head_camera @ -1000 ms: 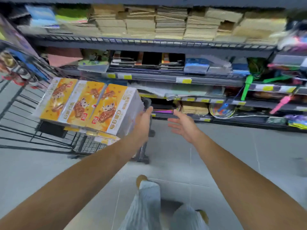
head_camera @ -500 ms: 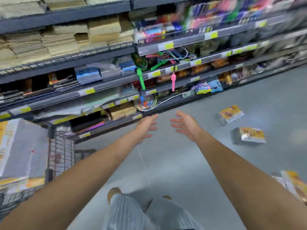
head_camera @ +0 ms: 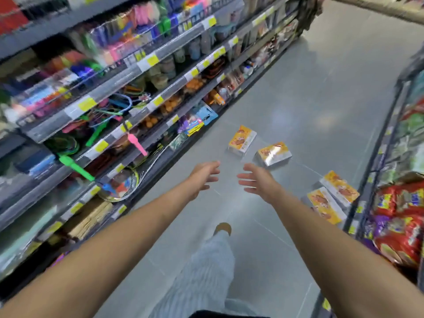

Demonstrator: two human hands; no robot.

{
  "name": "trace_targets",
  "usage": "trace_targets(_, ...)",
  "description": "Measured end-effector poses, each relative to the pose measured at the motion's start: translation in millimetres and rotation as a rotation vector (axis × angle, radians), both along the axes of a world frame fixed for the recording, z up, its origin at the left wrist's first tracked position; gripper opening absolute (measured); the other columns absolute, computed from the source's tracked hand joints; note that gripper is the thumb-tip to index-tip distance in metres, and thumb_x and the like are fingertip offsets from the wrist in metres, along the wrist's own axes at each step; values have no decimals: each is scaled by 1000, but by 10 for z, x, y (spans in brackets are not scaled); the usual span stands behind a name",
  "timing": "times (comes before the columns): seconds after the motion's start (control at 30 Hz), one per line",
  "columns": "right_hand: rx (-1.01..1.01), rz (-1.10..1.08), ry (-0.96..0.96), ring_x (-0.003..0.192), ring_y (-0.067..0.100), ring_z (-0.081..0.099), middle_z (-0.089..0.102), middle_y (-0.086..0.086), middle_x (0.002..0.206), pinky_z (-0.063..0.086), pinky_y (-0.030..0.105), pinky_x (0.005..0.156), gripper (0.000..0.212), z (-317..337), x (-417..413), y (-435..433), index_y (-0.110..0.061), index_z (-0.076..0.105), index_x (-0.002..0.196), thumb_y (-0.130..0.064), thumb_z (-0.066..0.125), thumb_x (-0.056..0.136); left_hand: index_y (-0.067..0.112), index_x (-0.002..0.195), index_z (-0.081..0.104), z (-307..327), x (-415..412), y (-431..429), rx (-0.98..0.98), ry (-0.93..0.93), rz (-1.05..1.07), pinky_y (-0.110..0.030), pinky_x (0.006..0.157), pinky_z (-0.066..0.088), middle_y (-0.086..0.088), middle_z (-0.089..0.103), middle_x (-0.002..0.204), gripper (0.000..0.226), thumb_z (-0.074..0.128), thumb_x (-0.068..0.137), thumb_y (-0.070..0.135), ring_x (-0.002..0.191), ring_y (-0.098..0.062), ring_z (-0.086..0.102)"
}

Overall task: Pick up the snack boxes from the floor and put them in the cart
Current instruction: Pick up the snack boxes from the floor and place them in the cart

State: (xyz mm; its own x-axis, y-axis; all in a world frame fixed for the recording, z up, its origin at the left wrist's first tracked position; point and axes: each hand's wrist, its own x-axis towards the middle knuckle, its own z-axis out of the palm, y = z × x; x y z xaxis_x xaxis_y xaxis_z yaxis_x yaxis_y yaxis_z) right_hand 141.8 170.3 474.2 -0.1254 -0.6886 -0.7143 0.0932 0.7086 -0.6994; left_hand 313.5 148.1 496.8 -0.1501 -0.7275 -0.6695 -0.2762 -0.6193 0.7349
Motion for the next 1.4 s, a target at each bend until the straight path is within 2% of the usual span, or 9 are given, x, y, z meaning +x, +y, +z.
trace_targets(0.23, 37, -224, 59, 88, 20, 65, 68, 5, 103, 46, 28, 68, 21, -47, -1067, -490, -18, 57, 106, -35, 52, 96, 21, 120, 55, -51, -1139, -1090, 33, 16, -219, -31, 84, 39, 5, 61, 117, 35, 48, 94, 43, 100, -14, 58)
trace_targets(0.33, 44, -377, 58, 84, 19, 65, 68, 4, 98, 46, 28, 68, 15, -97, -1535, -574, -22, 57, 93, -36, 52, 95, 23, 112, 58, -65, -1748, -1420, 50, 8, -367, -34, 91, 38, 6, 60, 117, 29, 48, 94, 43, 102, -15, 58)
trace_targets(0.5, 78, -555, 27, 79, 16, 64, 67, 3, 95, 46, 27, 66, 13, -252, -2037, -465, -23, 57, 94, -35, 52, 94, 21, 120, 56, -166, -2560, -1553, 73, -7, -530, -29, 78, 37, 5, 61, 110, 35, 50, 92, 42, 84, -8, 59)
trace_targets(0.67, 143, -771, 5, 75, 16, 64, 67, 2, 90, 45, 26, 62, 22, -465, -2659, -214, -21, 55, 112, -33, 50, 95, 27, 89, 53, -317, -3512, -1482, 136, -54, -730, -33, 85, 34, 5, 59, 109, 12, 50, 93, 38, 96, -15, 57)
trace_targets(0.8, 185, -865, -12, 68, 15, 57, 65, 5, 89, 38, 24, 57, 19, -606, -3195, -28, -18, 54, 109, -31, 52, 95, 22, 111, 54, -506, -4205, -1367, 163, -76, -849, -33, 88, 35, 2, 59, 117, 25, 50, 94, 39, 101, -16, 57)
trace_targets(0.93, 245, -888, -18, 72, 14, 58, 65, 7, 99, 41, 28, 61, 45, -857, -3791, 72, -16, 50, 132, -38, 56, 93, 19, 120, 53, -667, -4906, -1257, 176, -121, -920, -33, 89, 35, 2, 57, 115, 32, 51, 94, 38, 102, -16, 53)
trace_targets(1.13, 338, -972, -51, 71, 11, 52, 58, 2, 93, 37, 26, 61, 11, -1346, -4677, 119, -21, 57, 97, -32, 55, 94, 17, 103, 53, -1102, -5858, -1198, 145, -183, -977, -19, 60, 33, 6, 49, 82, 16, 50, 96, 32, 77, -11, 47)
trace_targets(1.27, 370, -1079, 9, 65, 10, 48, 55, 1, 79, 32, 25, 54, 12, -1778, -5151, 92, -20, 54, 79, -20, 60, 89, 16, 110, 56, -1610, -6299, -1169, 193, -220, -913, -22, 61, 35, 2, 51, 89, 20, 49, 97, 30, 88, -14, 45)
trace_targets(1.4, 406, -1168, 41, 64, 9, 48, 54, -1, 73, 32, 24, 54, 12, -2388, -5531, 41, -20, 52, 80, -17, 57, 91, 9, 132, 48, -2262, -6643, -1162, 216, -258, -873, -20, 81, 30, 2, 47, 109, 41, 50, 97, 31, 100, -13, 45)
